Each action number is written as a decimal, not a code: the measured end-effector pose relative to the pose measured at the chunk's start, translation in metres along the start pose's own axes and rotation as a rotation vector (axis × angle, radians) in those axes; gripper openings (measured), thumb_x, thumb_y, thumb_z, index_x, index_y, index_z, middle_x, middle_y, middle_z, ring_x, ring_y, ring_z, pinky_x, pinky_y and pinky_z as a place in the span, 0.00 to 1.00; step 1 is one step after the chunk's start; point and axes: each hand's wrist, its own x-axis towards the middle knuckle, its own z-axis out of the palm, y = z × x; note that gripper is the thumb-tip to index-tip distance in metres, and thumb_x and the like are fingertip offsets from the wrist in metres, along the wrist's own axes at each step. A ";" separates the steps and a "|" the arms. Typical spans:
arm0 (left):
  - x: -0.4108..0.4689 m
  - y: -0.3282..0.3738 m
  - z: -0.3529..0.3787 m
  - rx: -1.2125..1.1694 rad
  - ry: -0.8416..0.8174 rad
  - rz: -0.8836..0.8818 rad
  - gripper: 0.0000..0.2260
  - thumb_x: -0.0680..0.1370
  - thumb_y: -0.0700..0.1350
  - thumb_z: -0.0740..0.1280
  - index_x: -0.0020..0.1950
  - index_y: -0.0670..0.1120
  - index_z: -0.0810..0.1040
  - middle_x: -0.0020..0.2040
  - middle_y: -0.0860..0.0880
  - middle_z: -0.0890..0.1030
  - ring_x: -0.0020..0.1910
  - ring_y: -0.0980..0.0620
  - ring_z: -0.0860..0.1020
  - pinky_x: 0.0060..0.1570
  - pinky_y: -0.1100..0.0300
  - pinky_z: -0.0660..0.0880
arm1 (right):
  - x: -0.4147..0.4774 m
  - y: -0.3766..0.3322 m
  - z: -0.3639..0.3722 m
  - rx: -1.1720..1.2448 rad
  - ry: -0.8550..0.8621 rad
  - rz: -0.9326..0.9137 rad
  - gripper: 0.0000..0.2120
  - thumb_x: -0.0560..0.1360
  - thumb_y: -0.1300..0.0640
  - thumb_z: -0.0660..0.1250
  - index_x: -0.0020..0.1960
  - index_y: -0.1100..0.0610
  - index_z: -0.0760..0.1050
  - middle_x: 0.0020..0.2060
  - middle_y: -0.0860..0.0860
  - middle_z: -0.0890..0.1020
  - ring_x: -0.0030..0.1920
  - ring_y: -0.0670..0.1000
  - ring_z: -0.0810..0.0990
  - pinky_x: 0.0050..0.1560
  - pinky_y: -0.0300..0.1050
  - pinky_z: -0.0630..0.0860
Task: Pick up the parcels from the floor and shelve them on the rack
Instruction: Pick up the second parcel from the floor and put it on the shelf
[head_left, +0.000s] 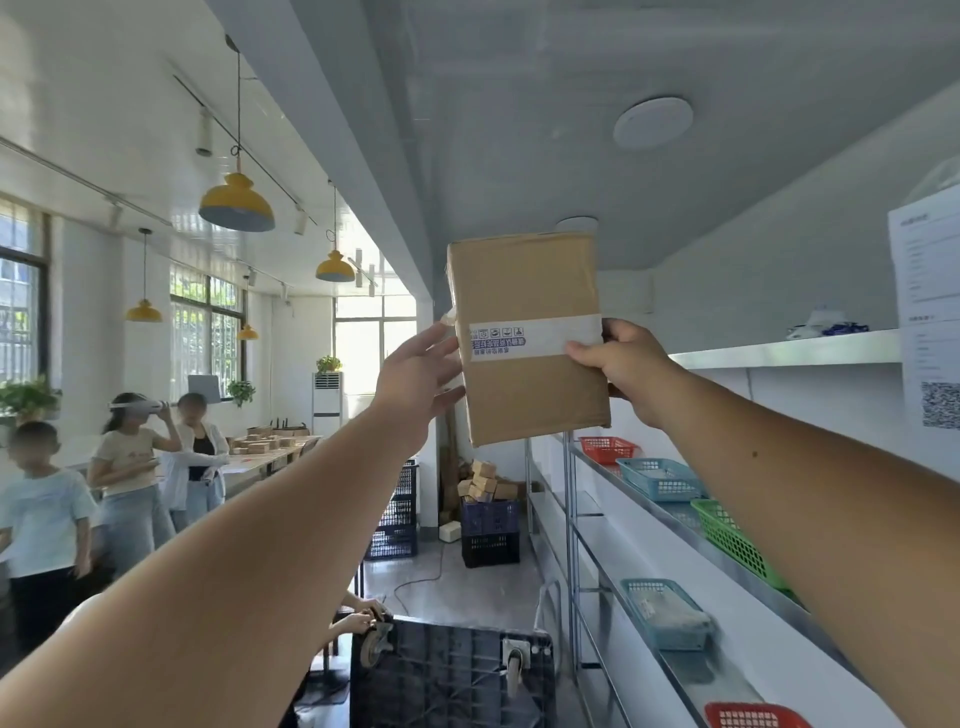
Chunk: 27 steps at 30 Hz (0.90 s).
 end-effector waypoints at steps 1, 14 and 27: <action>-0.001 -0.003 0.002 0.019 -0.006 0.000 0.23 0.81 0.28 0.67 0.74 0.46 0.78 0.68 0.45 0.86 0.65 0.41 0.85 0.68 0.41 0.80 | -0.001 0.002 -0.002 0.008 0.008 0.011 0.10 0.75 0.56 0.77 0.55 0.47 0.82 0.53 0.46 0.87 0.50 0.49 0.86 0.46 0.46 0.81; 0.003 0.007 -0.005 -0.044 0.033 -0.052 0.16 0.86 0.36 0.61 0.72 0.42 0.80 0.67 0.43 0.84 0.70 0.37 0.81 0.64 0.46 0.81 | -0.024 -0.006 0.010 0.059 0.034 0.114 0.15 0.77 0.54 0.72 0.63 0.53 0.81 0.59 0.52 0.86 0.61 0.57 0.84 0.60 0.58 0.78; 0.005 0.008 -0.046 0.055 0.108 -0.091 0.23 0.82 0.40 0.62 0.32 0.55 0.87 0.30 0.58 0.86 0.35 0.54 0.86 0.30 0.60 0.79 | -0.037 -0.009 0.058 0.263 0.056 0.320 0.30 0.78 0.29 0.60 0.44 0.54 0.86 0.45 0.48 0.91 0.56 0.57 0.85 0.50 0.56 0.82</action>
